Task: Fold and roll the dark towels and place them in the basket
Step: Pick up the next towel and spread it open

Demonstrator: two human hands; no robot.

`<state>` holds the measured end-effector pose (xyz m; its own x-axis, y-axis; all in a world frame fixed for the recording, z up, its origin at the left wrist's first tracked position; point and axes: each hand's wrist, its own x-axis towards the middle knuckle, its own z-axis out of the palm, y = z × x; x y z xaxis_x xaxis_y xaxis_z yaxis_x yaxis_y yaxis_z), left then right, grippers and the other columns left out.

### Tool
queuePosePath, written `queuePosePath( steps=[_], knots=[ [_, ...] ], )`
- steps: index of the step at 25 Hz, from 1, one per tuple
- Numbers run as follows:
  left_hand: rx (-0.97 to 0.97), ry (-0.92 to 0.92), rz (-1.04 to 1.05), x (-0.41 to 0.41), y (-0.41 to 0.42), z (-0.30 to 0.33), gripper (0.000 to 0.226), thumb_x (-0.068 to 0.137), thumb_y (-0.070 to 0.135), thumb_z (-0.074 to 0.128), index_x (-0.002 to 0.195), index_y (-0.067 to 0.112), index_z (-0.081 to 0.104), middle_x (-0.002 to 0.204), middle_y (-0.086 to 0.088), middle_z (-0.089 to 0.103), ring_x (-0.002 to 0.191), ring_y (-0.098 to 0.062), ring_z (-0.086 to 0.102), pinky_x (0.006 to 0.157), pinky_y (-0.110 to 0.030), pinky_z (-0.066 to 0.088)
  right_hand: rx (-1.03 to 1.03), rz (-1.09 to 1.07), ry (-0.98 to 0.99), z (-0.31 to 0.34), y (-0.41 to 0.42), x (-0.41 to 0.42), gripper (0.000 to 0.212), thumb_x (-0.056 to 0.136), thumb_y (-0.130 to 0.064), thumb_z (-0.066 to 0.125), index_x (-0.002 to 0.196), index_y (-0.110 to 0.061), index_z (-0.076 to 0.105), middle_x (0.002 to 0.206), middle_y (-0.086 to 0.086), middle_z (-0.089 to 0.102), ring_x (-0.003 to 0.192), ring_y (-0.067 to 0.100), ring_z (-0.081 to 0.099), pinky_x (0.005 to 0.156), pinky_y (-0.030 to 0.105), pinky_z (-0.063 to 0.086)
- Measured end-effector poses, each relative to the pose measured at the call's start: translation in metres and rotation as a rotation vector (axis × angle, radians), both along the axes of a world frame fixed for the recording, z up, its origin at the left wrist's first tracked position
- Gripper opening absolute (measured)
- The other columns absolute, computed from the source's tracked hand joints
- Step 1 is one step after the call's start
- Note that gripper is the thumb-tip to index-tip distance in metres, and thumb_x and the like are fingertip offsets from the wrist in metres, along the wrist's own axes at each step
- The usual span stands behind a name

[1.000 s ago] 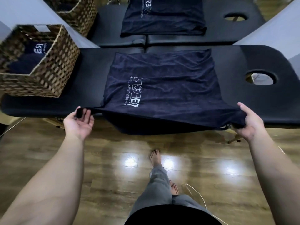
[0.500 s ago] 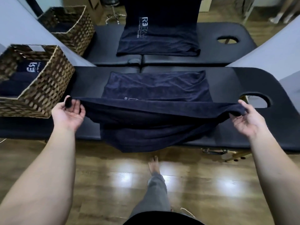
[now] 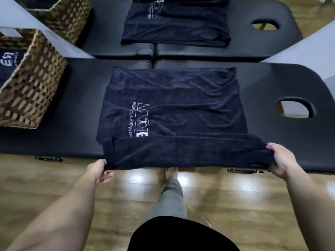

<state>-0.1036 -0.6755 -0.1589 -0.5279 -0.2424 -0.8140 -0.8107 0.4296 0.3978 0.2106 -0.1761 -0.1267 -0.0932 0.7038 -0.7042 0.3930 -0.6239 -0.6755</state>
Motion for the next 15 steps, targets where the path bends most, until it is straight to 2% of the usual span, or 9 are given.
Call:
queuePosePath(
  steps=[2,4,6,7,9,11,13,14,15],
  knots=[
    [-0.047,-0.064,-0.082,0.018,-0.013,-0.016,0.018,0.101,0.026,0.039,0.091,0.019,0.053,0.045,0.002,0.046,0.066,-0.022,0.065,0.073,-0.031,0.045,0.137,0.138,-0.096,-0.017,-0.012,0.023,0.01,0.099,-0.009,0.058,0.107,-0.011,0.063,0.1,0.013,0.064,0.073,0.021,0.061,0.048,0.028,0.055],
    [-0.106,-0.081,-0.147,0.04,-0.029,-0.034,0.021,0.103,0.027,0.037,0.097,0.018,0.056,0.06,0.0,0.051,0.067,-0.021,0.064,0.075,-0.031,0.042,0.255,0.29,-0.194,-0.036,-0.024,0.048,0.014,0.1,-0.01,0.058,0.112,-0.004,0.059,0.106,0.016,0.063,0.076,0.023,0.061,0.057,0.029,0.054],
    [-0.169,-0.093,-0.16,0.063,-0.049,-0.051,0.023,0.104,0.027,0.038,0.107,0.015,0.057,0.079,-0.005,0.058,0.069,-0.023,0.061,0.078,-0.033,0.042,0.279,0.385,-0.291,-0.059,-0.039,0.078,0.014,0.099,-0.015,0.06,0.11,-0.007,0.059,0.106,0.016,0.067,0.085,0.029,0.065,0.073,0.043,0.058],
    [-0.192,-0.105,-0.165,0.072,-0.058,-0.057,0.025,0.105,0.028,0.038,0.112,0.013,0.057,0.092,-0.008,0.062,0.076,-0.026,0.061,0.081,-0.035,0.041,0.271,0.426,-0.329,-0.071,-0.048,0.091,0.009,0.099,-0.017,0.06,0.102,-0.008,0.061,0.102,0.017,0.069,0.085,0.031,0.066,0.079,0.05,0.056],
    [-0.2,-0.115,-0.147,0.086,-0.068,-0.066,0.03,0.106,0.027,0.04,0.123,0.01,0.056,0.113,-0.01,0.061,0.091,-0.027,0.058,0.084,-0.039,0.04,0.224,0.442,-0.379,-0.088,-0.067,0.11,0.023,0.101,-0.02,0.059,0.085,-0.003,0.062,0.088,0.021,0.068,0.078,0.03,0.062,0.08,0.057,0.055],
    [-0.127,-0.047,-0.102,0.088,-0.066,-0.076,0.031,0.103,0.02,0.047,0.13,0.009,0.055,0.117,-0.009,0.058,0.089,-0.023,0.055,0.077,-0.038,0.04,0.162,0.373,-0.35,-0.092,-0.083,0.113,0.031,0.103,-0.023,0.057,0.081,-0.001,0.059,0.084,0.018,0.061,0.078,0.029,0.057,0.077,0.054,0.055],
    [-0.057,0.091,-0.082,0.076,-0.058,-0.085,0.04,0.096,0.015,0.057,0.136,0.014,0.054,0.122,-0.01,0.061,0.086,-0.022,0.056,0.073,-0.035,0.044,0.122,0.328,-0.305,-0.097,-0.09,0.107,0.029,0.104,-0.025,0.054,0.082,-0.006,0.057,0.088,0.015,0.057,0.081,0.029,0.054,0.072,0.042,0.05],
    [-0.019,0.157,-0.068,0.067,-0.052,-0.088,0.048,0.093,0.014,0.061,0.14,0.017,0.051,0.13,-0.01,0.062,0.094,-0.026,0.061,0.08,-0.038,0.049,0.118,0.328,-0.296,-0.1,-0.09,0.102,0.028,0.104,-0.025,0.054,0.083,-0.007,0.055,0.089,0.015,0.057,0.079,0.028,0.055,0.07,0.039,0.047],
    [0.024,0.207,-0.052,0.057,-0.046,-0.094,0.056,0.091,0.014,0.064,0.144,0.02,0.046,0.14,-0.009,0.058,0.112,-0.032,0.062,0.095,-0.044,0.05,0.122,0.331,-0.293,-0.105,-0.09,0.097,0.026,0.104,-0.025,0.053,0.085,-0.007,0.055,0.09,0.014,0.058,0.077,0.026,0.057,0.069,0.038,0.045]
  ],
)
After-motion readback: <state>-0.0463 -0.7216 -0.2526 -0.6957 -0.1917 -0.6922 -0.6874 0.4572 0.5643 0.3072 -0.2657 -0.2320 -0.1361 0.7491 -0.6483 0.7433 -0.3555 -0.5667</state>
